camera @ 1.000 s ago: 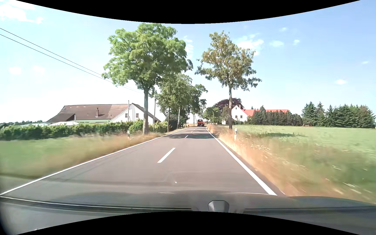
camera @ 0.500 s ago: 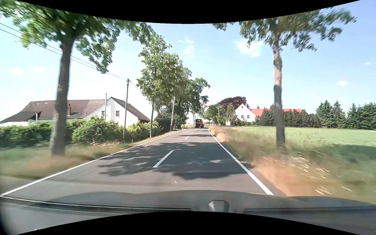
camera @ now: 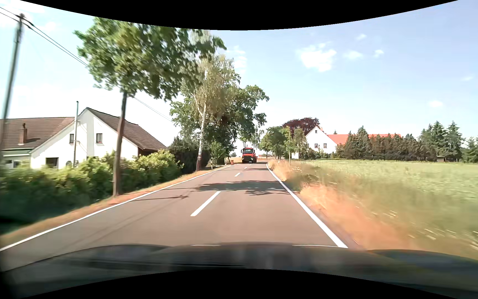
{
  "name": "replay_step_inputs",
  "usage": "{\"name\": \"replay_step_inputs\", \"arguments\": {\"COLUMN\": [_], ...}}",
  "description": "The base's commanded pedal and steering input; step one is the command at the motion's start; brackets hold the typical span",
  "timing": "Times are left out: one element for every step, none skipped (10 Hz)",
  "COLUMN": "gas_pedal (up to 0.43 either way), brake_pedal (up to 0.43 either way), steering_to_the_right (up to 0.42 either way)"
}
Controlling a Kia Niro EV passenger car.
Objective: Follow the waypoints while adhering to traffic rules and regulations
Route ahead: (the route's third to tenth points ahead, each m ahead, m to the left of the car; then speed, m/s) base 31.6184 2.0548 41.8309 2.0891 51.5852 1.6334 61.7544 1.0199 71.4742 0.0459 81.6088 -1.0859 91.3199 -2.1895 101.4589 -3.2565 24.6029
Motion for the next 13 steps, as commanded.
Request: {"name": "replay_step_inputs", "arguments": {"gas_pedal": [0.157,0.157,0.169,0.169,0.169,0.189,0.189,0.189,0.22,0.22,0.22,0.22,0.22], "brake_pedal": [0.006,0.006,0.006,0.006,0.006,0.006,0.006,0.006,0.006,0.006,0.006,0.006,0.006], "steering_to_the_right": [0.006,0.008,0.007,0.008,0.008,0.008,0.008,0.008,0.007,0.007,0.007,0.006,0.006]}}
